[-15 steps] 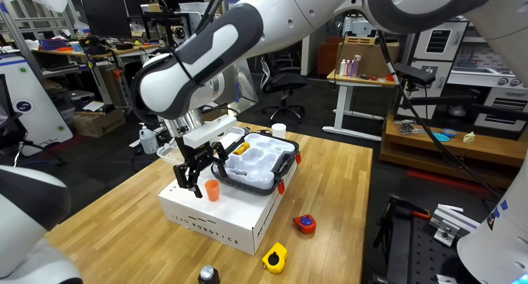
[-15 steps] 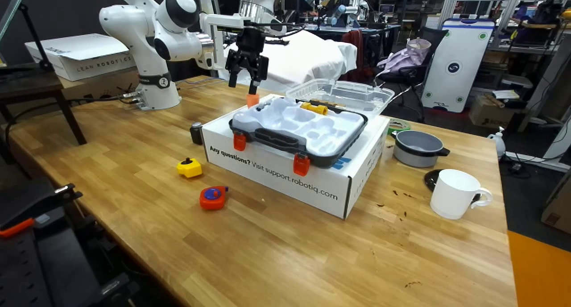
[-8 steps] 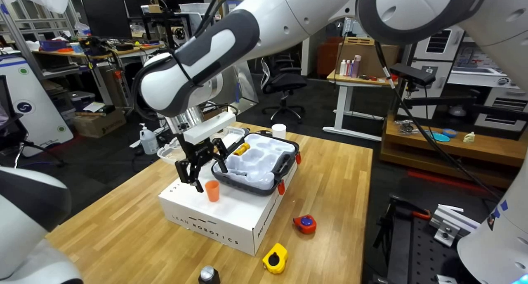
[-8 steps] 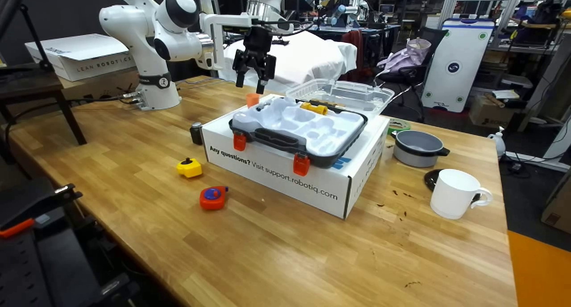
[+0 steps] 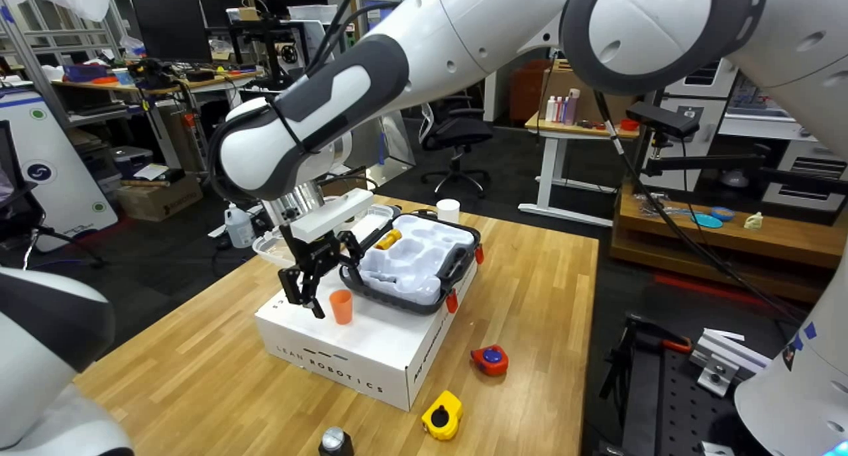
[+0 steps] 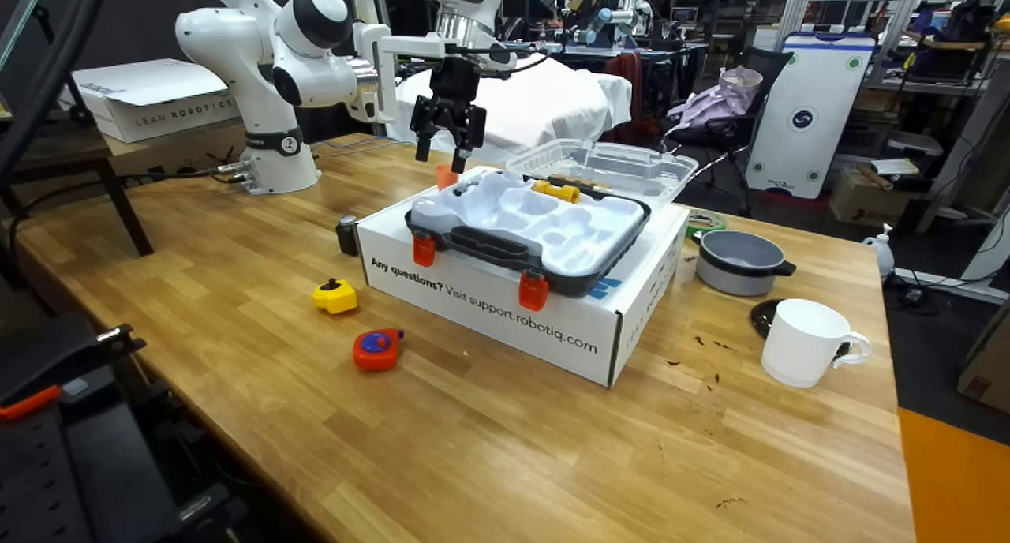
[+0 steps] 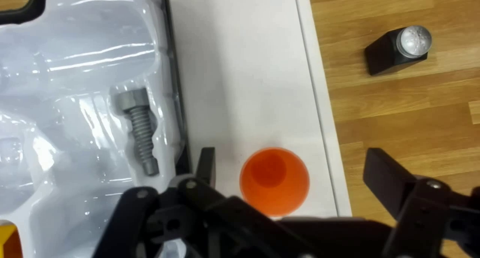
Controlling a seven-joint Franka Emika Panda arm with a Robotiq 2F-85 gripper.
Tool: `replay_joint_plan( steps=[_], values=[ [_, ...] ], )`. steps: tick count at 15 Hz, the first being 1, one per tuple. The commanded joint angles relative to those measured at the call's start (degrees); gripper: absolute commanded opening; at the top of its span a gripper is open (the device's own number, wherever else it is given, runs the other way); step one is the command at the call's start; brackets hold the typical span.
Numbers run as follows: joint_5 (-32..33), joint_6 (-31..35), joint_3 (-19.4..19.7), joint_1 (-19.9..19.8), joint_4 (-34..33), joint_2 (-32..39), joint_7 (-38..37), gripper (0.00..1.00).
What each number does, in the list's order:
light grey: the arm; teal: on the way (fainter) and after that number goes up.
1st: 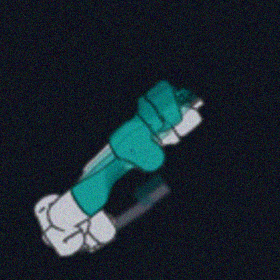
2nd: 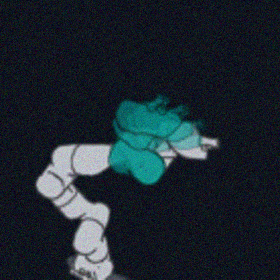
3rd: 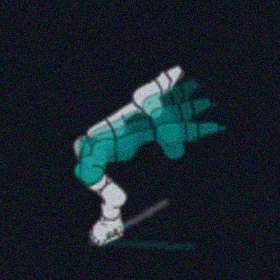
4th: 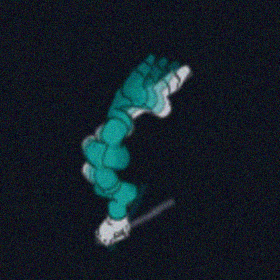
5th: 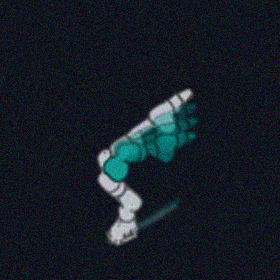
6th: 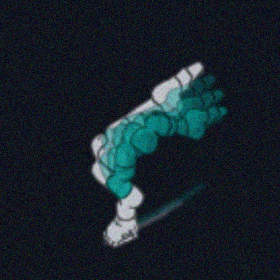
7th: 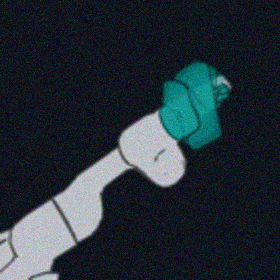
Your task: Put the orange cup in the toolbox
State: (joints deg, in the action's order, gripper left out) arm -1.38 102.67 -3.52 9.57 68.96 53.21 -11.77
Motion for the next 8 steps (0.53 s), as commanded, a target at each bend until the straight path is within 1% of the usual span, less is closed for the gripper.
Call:
replay_joint_plan(
  steps=[1, 8],
  values=[
    [0.3, -3.3, 0.6, 0.2, -4.5, 2.3, 0.7, 1.0],
    [0.0, -5.1, 0.5, 0.0, -7.8, 5.1, 1.4, 1.0]
  ],
)
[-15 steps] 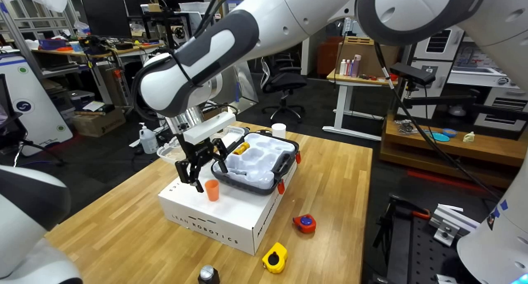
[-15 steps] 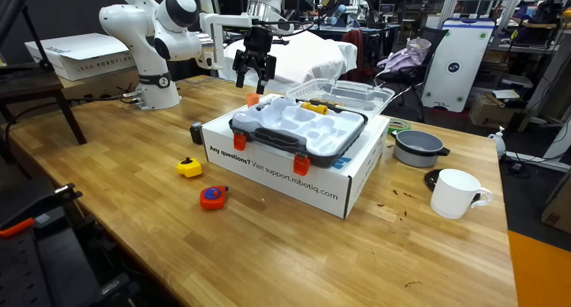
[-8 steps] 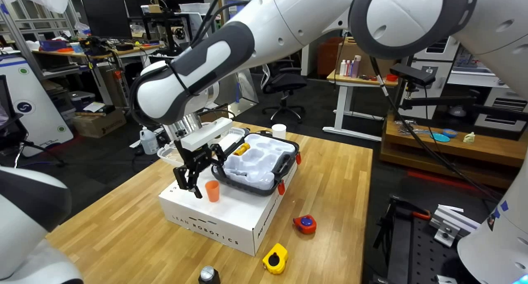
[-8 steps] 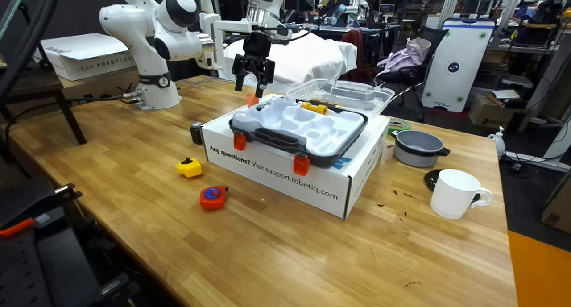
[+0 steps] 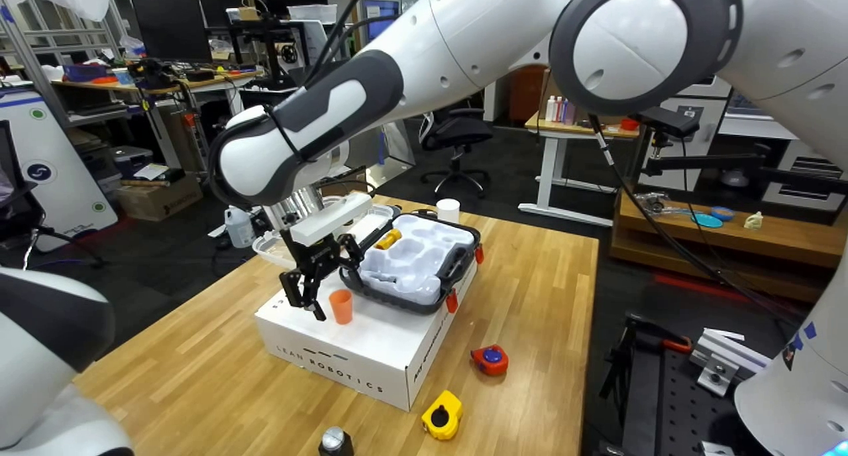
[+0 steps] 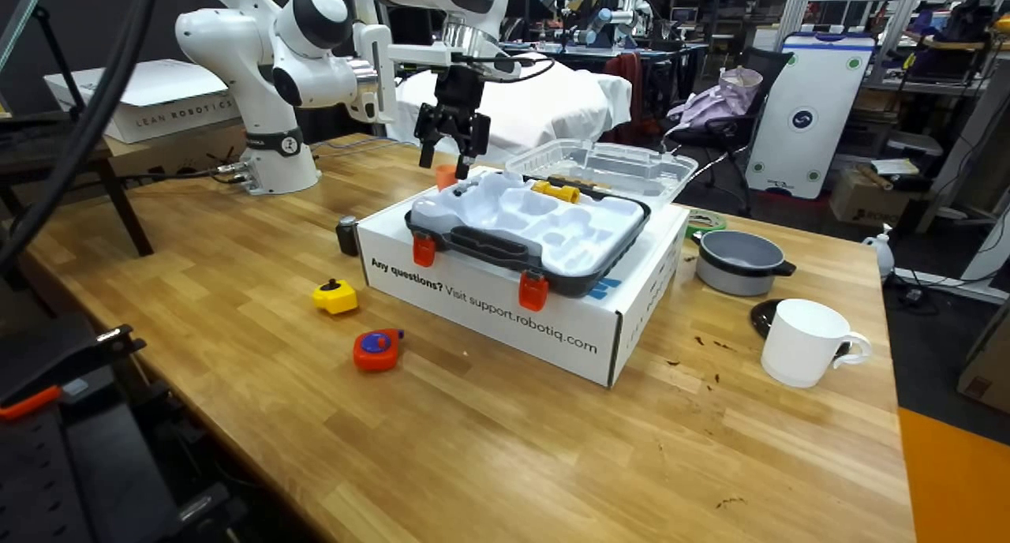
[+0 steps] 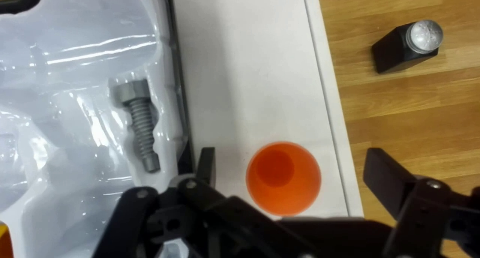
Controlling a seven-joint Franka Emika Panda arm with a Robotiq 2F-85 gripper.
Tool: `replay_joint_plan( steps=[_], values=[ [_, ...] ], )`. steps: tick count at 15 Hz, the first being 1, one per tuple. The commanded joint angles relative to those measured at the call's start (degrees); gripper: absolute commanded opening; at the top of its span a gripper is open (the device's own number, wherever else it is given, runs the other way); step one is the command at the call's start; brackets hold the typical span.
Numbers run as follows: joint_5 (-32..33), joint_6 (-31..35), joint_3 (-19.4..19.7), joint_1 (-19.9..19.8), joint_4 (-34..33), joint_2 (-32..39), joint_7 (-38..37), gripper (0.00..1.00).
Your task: Put the orange cup in the toolbox
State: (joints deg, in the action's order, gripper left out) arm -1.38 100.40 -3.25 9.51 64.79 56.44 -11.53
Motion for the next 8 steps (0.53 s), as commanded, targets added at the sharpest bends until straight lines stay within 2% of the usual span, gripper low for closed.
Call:
replay_joint_plan(
  steps=[1, 5, 6, 8],
  values=[
    [0.0, -3.0, 0.2, 0.1, -4.2, 2.2, 1.2, 1.0],
    [-0.1, -4.2, 0.1, 0.2, -6.7, 3.3, 1.3, 1.0],
    [-0.2, -4.6, 0.1, 0.2, -7.1, 3.5, 1.3, 0.83],
    [-0.4, -5.0, -0.1, 0.1, -7.7, 3.9, 1.3, 0.66]
  ],
)
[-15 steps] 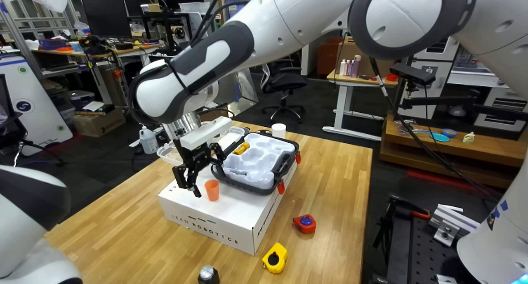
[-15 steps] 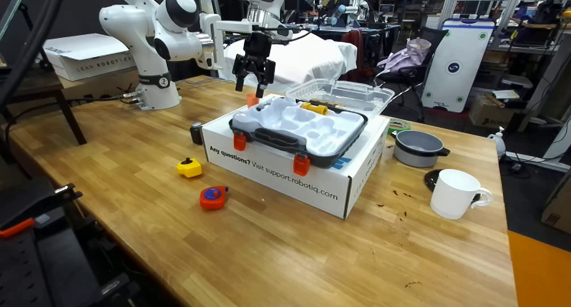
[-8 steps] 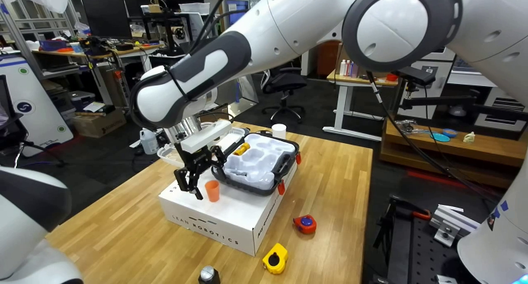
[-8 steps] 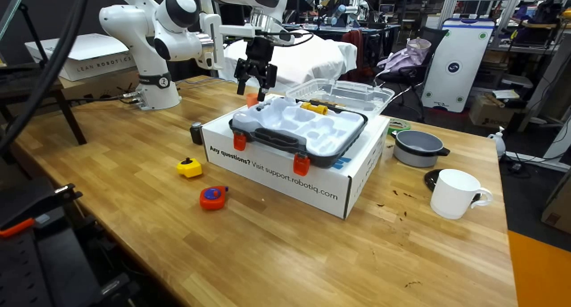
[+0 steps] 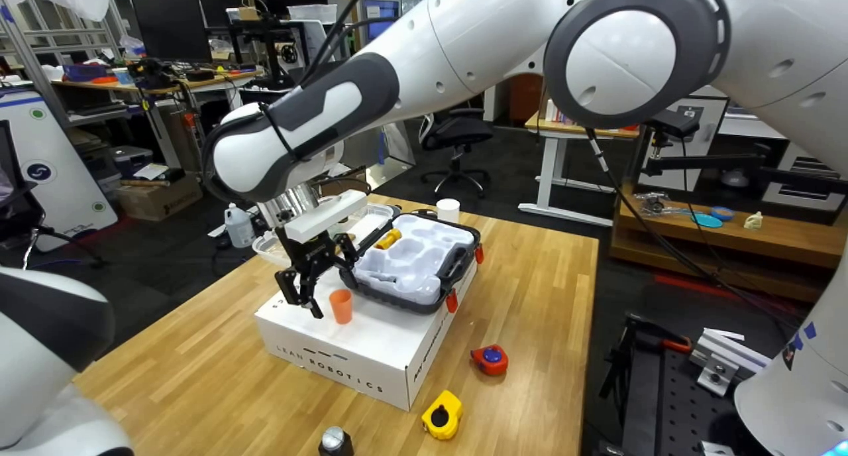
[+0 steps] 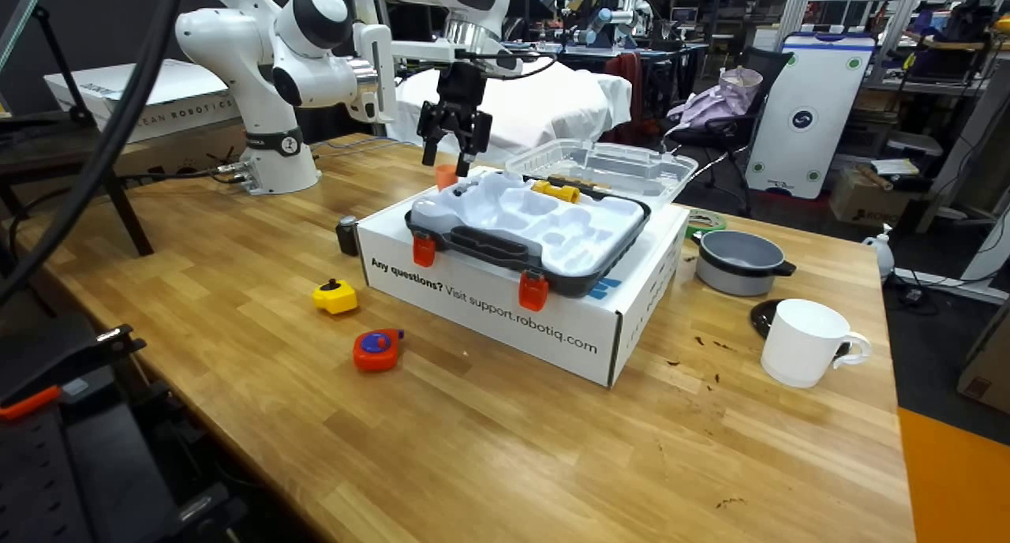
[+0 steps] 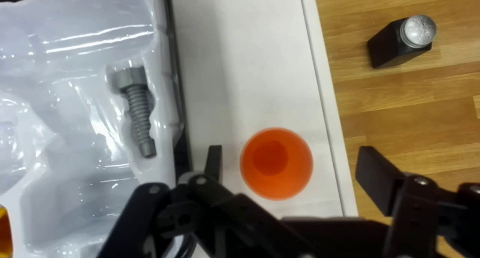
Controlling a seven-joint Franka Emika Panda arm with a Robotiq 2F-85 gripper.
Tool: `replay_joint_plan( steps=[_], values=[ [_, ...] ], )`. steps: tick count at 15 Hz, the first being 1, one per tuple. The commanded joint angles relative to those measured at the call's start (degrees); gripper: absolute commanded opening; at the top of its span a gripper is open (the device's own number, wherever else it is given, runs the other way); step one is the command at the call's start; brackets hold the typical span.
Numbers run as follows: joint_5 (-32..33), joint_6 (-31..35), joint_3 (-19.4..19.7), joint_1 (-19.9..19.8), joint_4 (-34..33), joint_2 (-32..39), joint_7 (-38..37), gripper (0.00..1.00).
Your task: Put the orange cup in the toolbox
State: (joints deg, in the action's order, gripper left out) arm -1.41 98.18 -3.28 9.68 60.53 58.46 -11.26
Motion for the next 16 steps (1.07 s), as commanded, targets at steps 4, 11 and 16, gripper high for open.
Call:
replay_joint_plan(
  steps=[4, 11, 16],
  values=[
    [-0.5, -3.5, -0.1, 0.0, -4.2, 2.9, 1.0, 0.4],
    [-0.4, -4.2, -0.1, 0.1, -4.4, 2.1, 1.1, 0.16],
    [0.1, -1.9, -0.4, 0.2, 0.2, -4.5, 0.9, 0.16]
  ],
)
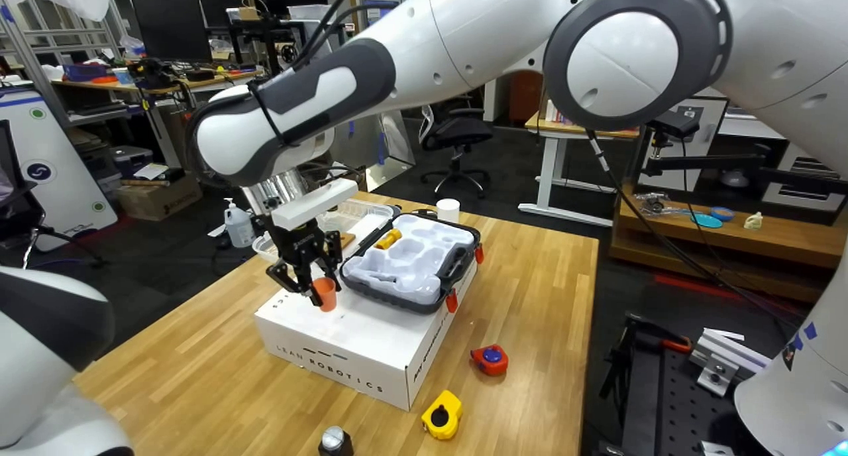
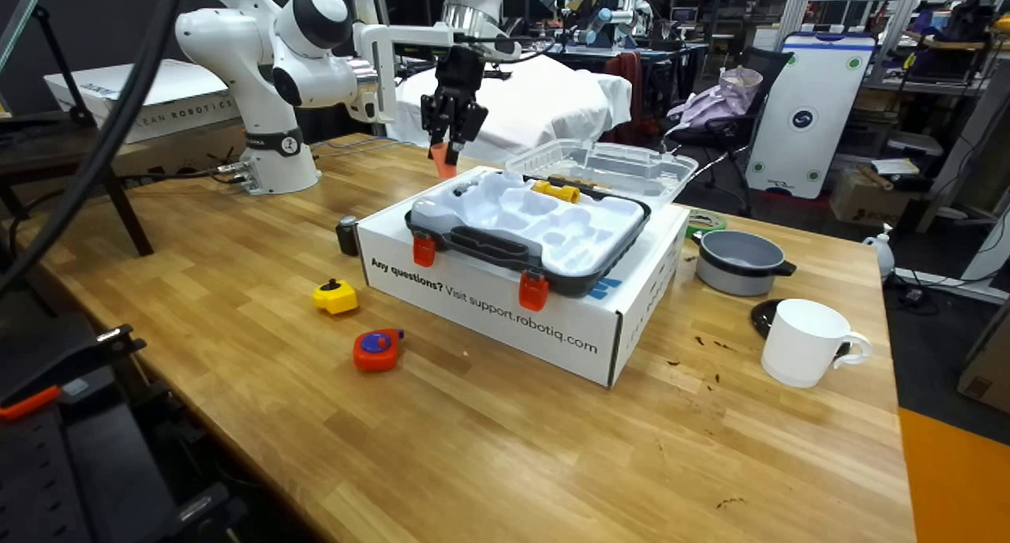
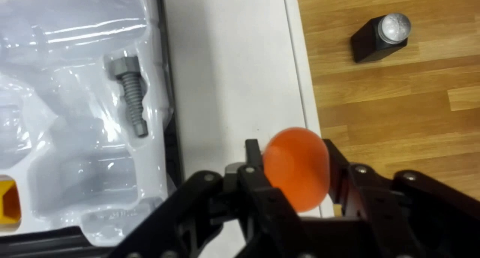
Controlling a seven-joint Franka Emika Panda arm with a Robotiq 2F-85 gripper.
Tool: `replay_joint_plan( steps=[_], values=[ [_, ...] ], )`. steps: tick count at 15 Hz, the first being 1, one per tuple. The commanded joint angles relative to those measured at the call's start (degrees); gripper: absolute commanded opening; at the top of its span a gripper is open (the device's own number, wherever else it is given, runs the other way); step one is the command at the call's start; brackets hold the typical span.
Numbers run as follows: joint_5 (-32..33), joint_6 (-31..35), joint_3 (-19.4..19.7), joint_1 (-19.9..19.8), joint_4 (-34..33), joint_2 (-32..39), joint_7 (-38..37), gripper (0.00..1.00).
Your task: Put the orange cup in the toolbox
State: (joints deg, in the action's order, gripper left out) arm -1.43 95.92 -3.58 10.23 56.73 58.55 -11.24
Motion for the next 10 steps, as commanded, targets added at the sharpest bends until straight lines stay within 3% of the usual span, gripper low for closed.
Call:
replay_joint_plan(
  steps=[1, 10],
  values=[
    [0.2, 0.8, 0.2, -0.4, 5.2, -6.4, 0.4, 0.16],
    [0.3, 3.9, 4.4, -3.2, 16.5, -18.3, -3.0, 0.16]
  ],
)
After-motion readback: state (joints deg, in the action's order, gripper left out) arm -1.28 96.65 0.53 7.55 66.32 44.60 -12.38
